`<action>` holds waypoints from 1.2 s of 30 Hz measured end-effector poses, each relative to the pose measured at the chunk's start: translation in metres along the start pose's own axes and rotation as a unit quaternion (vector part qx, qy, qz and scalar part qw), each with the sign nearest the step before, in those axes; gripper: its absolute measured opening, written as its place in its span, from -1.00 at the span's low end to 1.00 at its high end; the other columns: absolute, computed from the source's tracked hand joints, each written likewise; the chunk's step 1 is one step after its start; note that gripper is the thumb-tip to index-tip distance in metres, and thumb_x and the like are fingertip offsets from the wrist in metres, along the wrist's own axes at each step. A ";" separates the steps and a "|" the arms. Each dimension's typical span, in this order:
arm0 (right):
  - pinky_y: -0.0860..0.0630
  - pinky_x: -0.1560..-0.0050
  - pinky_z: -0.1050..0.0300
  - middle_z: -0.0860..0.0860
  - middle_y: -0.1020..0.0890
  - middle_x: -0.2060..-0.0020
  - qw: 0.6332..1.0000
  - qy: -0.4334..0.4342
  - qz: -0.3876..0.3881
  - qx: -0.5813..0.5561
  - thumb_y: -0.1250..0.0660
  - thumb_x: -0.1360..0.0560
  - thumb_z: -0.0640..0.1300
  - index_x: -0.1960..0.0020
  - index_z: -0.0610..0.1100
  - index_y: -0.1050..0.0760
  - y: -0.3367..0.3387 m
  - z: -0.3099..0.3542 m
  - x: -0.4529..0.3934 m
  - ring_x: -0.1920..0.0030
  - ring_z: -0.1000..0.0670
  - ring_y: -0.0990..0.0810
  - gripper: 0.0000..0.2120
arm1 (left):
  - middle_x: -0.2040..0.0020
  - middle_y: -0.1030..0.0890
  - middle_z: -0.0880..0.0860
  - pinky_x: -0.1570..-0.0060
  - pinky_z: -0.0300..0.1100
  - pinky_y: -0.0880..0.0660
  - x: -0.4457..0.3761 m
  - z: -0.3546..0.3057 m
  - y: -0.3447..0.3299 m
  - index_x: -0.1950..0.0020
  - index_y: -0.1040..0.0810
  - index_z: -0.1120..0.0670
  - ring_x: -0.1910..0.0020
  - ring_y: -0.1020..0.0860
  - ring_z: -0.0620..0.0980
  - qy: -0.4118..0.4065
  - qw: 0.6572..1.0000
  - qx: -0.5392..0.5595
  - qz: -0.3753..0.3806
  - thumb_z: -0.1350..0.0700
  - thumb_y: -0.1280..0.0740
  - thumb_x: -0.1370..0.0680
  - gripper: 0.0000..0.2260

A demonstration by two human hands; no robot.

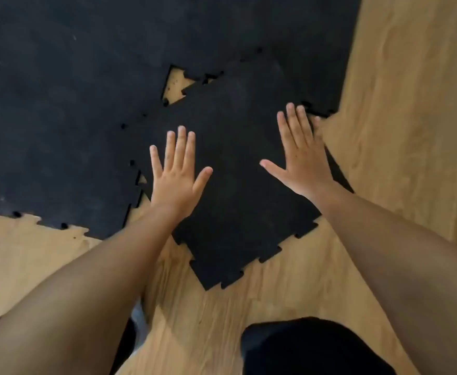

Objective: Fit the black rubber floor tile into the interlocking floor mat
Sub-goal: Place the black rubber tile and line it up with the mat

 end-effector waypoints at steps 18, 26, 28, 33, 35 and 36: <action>0.37 -0.48 -0.13 -0.07 0.39 -0.56 0.975 -0.027 0.218 0.017 0.17 -0.39 0.54 -0.51 -0.01 0.50 -0.124 -0.089 0.009 -0.49 0.01 0.51 -0.03 | -0.54 0.38 0.04 -0.41 0.00 0.43 0.073 0.034 -0.142 -0.57 0.25 0.00 -0.49 0.42 0.02 0.224 0.972 0.071 0.012 -0.35 -0.08 -0.52 -0.19; 0.17 -0.56 -0.20 -0.17 0.14 -0.61 0.952 -0.287 0.055 -0.092 -0.06 -0.43 0.52 -0.60 -0.11 0.21 -0.133 -0.078 0.009 -0.59 -0.12 0.20 0.03 | -0.59 -0.06 0.06 -0.47 0.07 -0.04 0.055 0.020 -0.127 -0.58 0.01 0.04 -0.54 -0.07 0.09 0.476 0.806 0.316 -0.155 -0.12 -0.35 -0.51 -0.21; 0.15 -0.55 -0.20 -0.18 0.10 -0.61 0.945 -0.307 0.053 -0.096 -0.07 -0.40 0.56 -0.61 -0.07 0.19 -0.132 -0.084 0.006 -0.59 -0.15 0.17 0.05 | -0.54 -0.22 0.05 -0.43 0.06 -0.19 0.044 0.030 -0.116 -0.56 -0.07 0.05 -0.49 -0.23 0.08 0.517 0.756 0.357 -0.184 -0.11 -0.38 -0.50 -0.25; -0.21 -0.44 -0.17 -0.16 -0.33 -0.48 0.923 -0.355 -0.018 -0.149 -0.32 -0.33 0.49 -0.55 -0.14 -0.12 -0.115 -0.093 -0.004 -0.46 -0.21 -0.30 0.04 | -0.05 -0.49 0.01 0.00 -0.04 -0.36 0.030 0.067 -0.103 -0.36 -0.34 0.13 -0.14 -0.48 0.13 0.576 0.686 0.424 -0.131 -0.25 -0.37 -0.46 -0.36; -0.32 -0.37 -0.15 -0.16 -0.43 -0.40 0.895 -0.409 0.019 -0.178 -0.37 -0.32 0.46 -0.50 -0.17 -0.22 -0.105 -0.106 -0.017 -0.39 -0.23 -0.40 0.01 | 0.17 -0.40 -0.01 0.08 -0.03 -0.35 0.028 0.071 -0.100 -0.20 -0.38 0.15 0.02 -0.49 0.13 0.579 0.695 0.412 -0.110 -0.26 -0.36 -0.46 -0.45; -0.39 -0.33 -0.15 -0.16 -0.47 -0.36 0.879 -0.431 0.060 -0.198 -0.37 -0.32 0.46 -0.45 -0.17 -0.29 -0.099 -0.111 -0.024 -0.34 -0.24 -0.44 -0.05 | 0.21 -0.37 -0.01 0.10 -0.04 -0.35 0.027 0.071 -0.097 -0.11 -0.36 0.15 0.09 -0.48 0.10 0.579 0.697 0.408 -0.108 -0.25 -0.35 -0.47 -0.49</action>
Point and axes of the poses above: each hand's wrist, its own x-axis away from the middle knuckle, its own y-axis out of the back of the hand, z = x × y, the point moved 2 cm from there along -x, towards the middle knuckle
